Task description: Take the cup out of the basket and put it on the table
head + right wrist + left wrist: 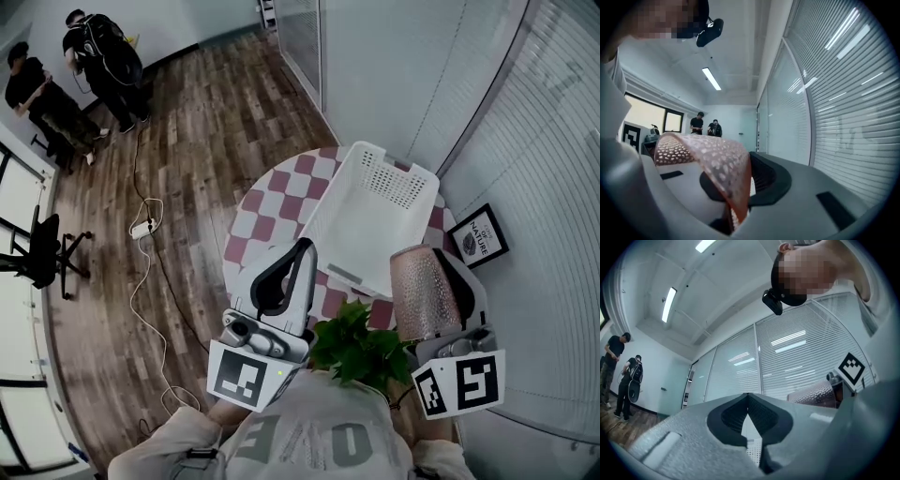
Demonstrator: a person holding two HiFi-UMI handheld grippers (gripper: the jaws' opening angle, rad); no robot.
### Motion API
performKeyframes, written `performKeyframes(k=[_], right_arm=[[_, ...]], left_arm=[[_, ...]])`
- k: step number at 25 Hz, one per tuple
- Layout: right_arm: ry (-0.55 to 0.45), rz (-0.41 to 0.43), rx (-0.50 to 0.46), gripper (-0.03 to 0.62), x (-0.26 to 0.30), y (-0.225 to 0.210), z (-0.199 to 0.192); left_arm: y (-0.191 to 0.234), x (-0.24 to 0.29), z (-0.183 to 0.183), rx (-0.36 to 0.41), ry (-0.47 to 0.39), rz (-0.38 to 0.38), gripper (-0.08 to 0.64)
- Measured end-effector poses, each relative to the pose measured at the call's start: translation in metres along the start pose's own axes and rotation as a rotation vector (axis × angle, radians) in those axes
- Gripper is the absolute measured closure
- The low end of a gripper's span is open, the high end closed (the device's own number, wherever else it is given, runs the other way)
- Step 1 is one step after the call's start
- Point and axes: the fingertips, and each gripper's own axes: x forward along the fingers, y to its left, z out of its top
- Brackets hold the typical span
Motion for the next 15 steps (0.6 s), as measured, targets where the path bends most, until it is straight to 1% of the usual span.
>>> performKeyframes(k=[3,6,11,15], right_arm=[[-0.077,-0.069,0.019,0.549,-0.016,-0.003,-0.001],[-0.109,-0.110,0.007,0.551,-0.027,0.001,-0.005],[-0.157,-0.087,0.018,0.551,-0.036,0.008,-0.004],[-0.166,-0.121,-0.030,0.554,-0.038,0.009,-0.002]], left_arm=[[-0.003,0.001,0.000,-0.001,-0.001,0.003,0.555],[-0.008,0.001,0.002,-0.004,-0.003,-0.001,0.555],[-0.016,0.001,0.006,-0.002,-0.006,-0.014,0.555],[-0.016,0.001,0.004,-0.001,0.000,-0.021,0.555]])
